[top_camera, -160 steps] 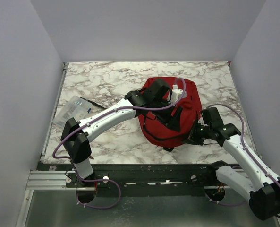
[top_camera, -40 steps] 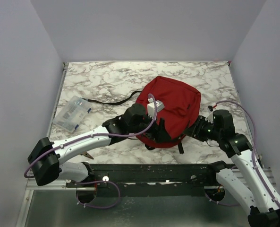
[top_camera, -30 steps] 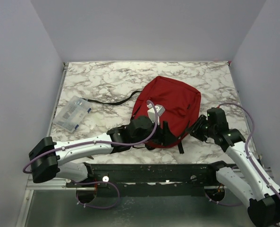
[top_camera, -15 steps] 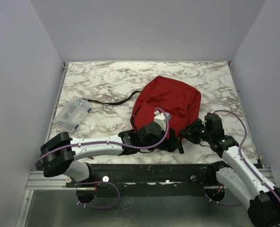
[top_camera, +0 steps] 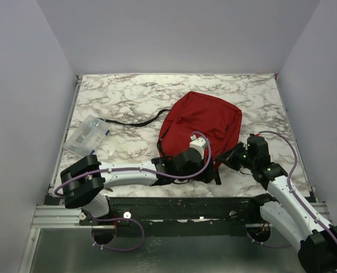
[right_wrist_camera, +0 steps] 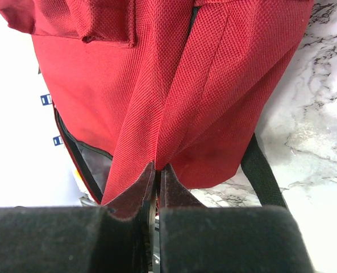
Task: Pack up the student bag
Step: Zip the student bag at the center of the board.
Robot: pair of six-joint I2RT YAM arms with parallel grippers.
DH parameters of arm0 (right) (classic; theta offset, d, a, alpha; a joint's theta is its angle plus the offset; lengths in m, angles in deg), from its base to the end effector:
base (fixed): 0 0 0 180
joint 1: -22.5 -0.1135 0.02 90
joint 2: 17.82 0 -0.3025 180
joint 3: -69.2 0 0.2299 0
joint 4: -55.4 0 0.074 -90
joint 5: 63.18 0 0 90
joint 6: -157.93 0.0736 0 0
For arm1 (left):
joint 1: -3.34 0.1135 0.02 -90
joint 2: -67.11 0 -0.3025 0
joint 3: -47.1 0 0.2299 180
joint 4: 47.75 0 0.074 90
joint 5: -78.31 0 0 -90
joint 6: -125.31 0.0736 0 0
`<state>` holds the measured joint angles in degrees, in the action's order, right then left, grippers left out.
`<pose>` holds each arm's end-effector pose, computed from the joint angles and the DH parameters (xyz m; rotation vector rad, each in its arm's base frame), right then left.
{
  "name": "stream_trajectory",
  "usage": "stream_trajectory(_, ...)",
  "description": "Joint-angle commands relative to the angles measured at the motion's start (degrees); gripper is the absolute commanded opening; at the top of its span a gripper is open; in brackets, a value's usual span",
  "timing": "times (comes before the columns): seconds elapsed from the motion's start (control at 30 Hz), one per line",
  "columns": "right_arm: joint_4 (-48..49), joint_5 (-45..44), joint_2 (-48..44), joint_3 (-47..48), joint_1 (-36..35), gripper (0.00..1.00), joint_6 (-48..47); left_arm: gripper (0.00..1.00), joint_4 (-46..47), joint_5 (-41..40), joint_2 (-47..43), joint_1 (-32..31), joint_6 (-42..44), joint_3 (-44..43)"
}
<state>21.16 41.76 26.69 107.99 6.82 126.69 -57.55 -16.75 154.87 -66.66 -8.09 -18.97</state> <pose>0.1338 0.0573 0.2095 0.7540 2.3152 0.9399 0.1249 -0.3242 0.2539 0.4765 2.2645 -1.0269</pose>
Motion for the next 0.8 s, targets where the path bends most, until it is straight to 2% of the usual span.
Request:
stream_trajectory(0.0,1.2,1.6,-1.5,0.8,0.0,0.04,0.5,0.64,-0.7,-1.8,2.9,-0.1,1.2,-4.1)
stream_trajectory(0.2,0.0,2.4,-1.6,1.6,0.0,0.02,0.1,0.6,-1.6,-1.8,5.3,0.3,1.2,-6.5)
stream_trajectory(0.43,-1.1,2.2,-3.0,1.2,0.0,0.01,0.2,0.45,-5.1,-3.4,7.2,1.1,0.6,-10.0)
stream_trajectory(0.53,-1.7,1.7,-4.5,1.1,0.0,0.01,-0.5,0.33,-7.9,-4.3,8.6,1.3,0.2,-11.4)
stream_trajectory(0.6,-1.7,0.8,-5.9,0.4,0.0,0.09,-0.7,0.25,-9.1,-4.2,9.3,1.6,-0.1,-12.0)
stream_trajectory(0.7,-3.2,-0.8,-6.6,0.3,0.0,0.26,-0.1,0.0,-11.2,-3.8,9.4,1.8,-0.1,-12.9)
stream_trajectory(0.77,-3.5,-0.8,-6.5,0.0,0.0,0.31,0.0,0.0,-11.3,-3.1,9.4,1.8,0.4,-12.9)
